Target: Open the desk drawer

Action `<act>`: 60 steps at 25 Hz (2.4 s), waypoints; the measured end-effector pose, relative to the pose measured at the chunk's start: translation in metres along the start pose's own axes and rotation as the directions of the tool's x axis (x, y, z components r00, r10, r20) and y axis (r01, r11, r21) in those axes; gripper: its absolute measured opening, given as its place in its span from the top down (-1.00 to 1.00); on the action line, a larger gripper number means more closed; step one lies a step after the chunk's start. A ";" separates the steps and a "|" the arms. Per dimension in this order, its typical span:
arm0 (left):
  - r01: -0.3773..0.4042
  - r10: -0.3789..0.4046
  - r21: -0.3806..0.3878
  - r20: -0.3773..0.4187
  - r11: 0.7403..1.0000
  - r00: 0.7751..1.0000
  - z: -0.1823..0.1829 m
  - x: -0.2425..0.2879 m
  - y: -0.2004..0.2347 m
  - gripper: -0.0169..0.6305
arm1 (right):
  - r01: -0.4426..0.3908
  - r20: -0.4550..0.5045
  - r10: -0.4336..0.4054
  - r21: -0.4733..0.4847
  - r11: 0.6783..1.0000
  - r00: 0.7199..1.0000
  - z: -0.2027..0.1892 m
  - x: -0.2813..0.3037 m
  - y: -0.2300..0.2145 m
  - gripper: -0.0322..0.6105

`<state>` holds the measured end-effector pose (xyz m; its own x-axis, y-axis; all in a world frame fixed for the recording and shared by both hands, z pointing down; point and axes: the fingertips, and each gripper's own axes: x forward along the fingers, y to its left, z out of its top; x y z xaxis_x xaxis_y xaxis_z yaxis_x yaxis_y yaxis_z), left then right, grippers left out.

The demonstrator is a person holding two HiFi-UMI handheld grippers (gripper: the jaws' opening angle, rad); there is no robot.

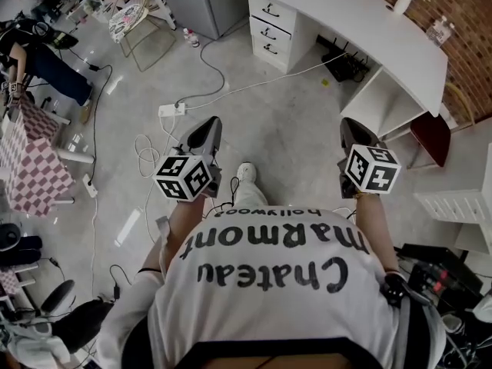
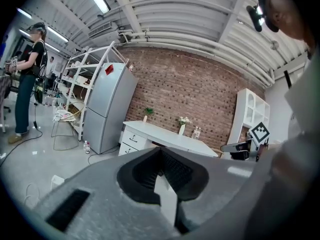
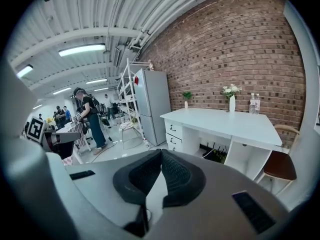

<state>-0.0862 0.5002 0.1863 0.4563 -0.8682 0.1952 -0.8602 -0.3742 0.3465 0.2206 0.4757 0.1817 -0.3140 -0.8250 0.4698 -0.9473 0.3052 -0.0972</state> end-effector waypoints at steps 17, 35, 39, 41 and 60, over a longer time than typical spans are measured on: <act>-0.001 -0.004 0.097 0.046 0.995 0.999 0.103 0.112 0.136 0.91 | 0.002 0.003 -0.001 -0.094 0.996 1.000 0.107 0.174 0.040 0.86; 0.012 -0.010 0.083 -0.023 0.996 1.000 0.116 0.177 0.214 0.91 | 0.065 -0.044 -0.068 -0.062 0.996 0.997 0.119 0.256 0.039 0.86; 0.006 -0.004 0.060 -0.031 0.998 0.999 0.116 0.200 0.222 0.91 | 0.066 -0.057 -0.070 -0.063 0.996 0.996 0.122 0.276 0.027 0.86; -0.003 0.006 0.060 -0.043 0.998 0.999 0.118 0.214 0.227 0.91 | 0.066 -0.056 -0.070 -0.061 0.996 0.996 0.128 0.289 0.019 0.86; 0.106 -0.109 0.120 0.022 0.987 0.994 0.184 0.392 0.214 0.91 | 0.009 -0.008 -0.009 -0.008 1.000 1.000 0.226 0.437 -0.082 0.86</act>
<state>-0.1334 0.0203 0.1680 0.5425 -0.8290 0.1362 -0.8282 -0.5005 0.2522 0.1472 -0.0171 0.1964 -0.3053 -0.8238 0.4777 -0.9494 0.3021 -0.0858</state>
